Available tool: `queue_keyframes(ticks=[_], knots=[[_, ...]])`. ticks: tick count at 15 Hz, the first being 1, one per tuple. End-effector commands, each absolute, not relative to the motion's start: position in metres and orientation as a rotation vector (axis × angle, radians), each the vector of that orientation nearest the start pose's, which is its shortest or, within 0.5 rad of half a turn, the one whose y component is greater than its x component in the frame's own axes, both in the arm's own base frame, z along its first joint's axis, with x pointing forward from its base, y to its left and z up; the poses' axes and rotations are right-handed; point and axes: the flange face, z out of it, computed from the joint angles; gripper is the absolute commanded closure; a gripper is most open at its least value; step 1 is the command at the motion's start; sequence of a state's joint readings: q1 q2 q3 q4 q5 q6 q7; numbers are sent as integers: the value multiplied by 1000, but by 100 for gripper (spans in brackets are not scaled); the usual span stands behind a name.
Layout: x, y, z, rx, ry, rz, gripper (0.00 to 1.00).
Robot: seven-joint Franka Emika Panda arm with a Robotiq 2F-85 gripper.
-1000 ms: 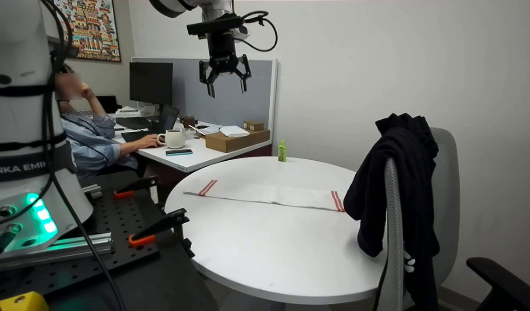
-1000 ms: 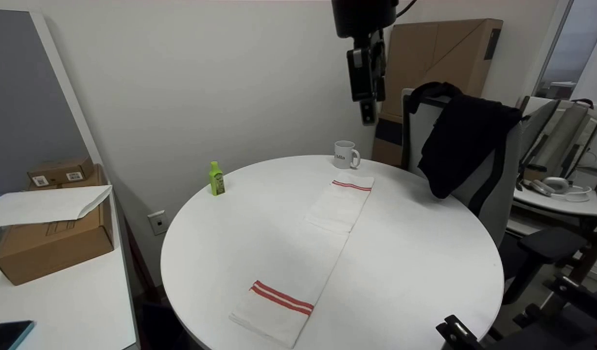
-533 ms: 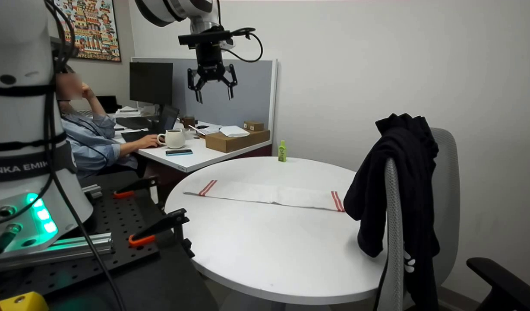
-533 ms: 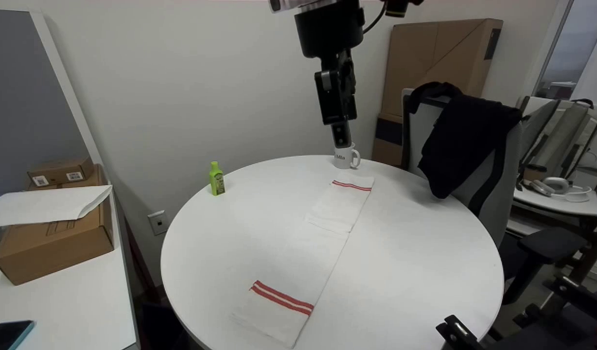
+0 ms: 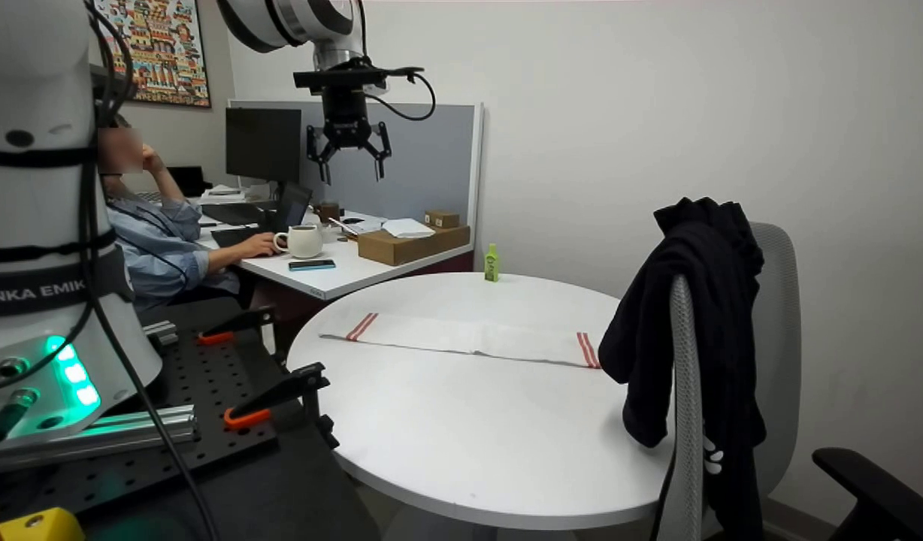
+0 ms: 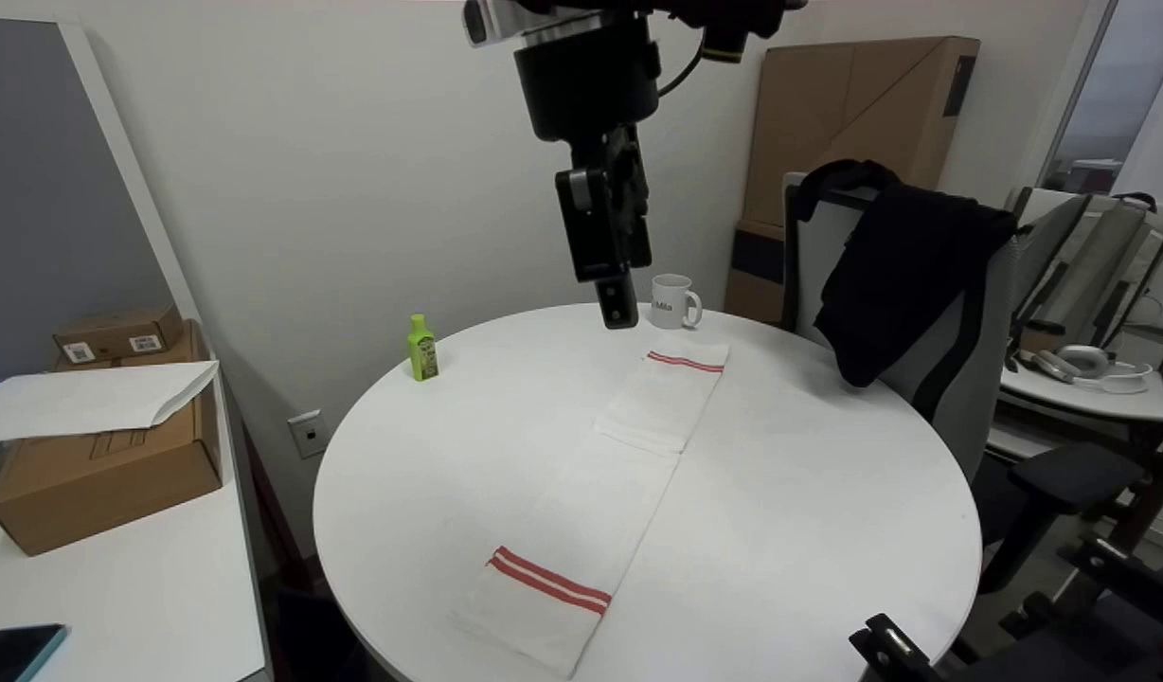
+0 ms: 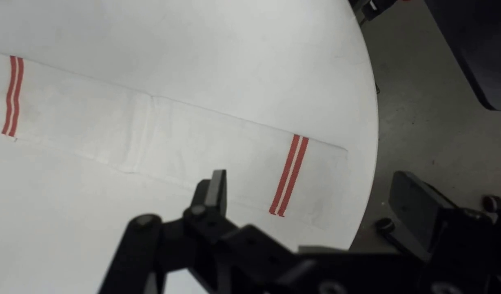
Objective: Fold up the white towel on the table.
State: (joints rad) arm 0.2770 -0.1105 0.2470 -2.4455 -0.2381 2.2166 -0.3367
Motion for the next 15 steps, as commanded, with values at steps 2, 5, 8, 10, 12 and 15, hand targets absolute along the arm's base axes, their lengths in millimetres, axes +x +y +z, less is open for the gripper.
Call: queue_keyframes(ticks=[2, 5, 8, 10, 12, 15], knots=[[396, 241, 329, -2882, -1627, 162, 0], [391, 238, 329, -2899, -1628, 187, 0], [390, 238, 328, -2898, -1630, 191, 0], [390, 238, 328, -2899, -1628, 191, 0], [390, 238, 328, -2899, -1628, 191, 0], [388, 240, 324, -2888, -1631, 188, 0]])
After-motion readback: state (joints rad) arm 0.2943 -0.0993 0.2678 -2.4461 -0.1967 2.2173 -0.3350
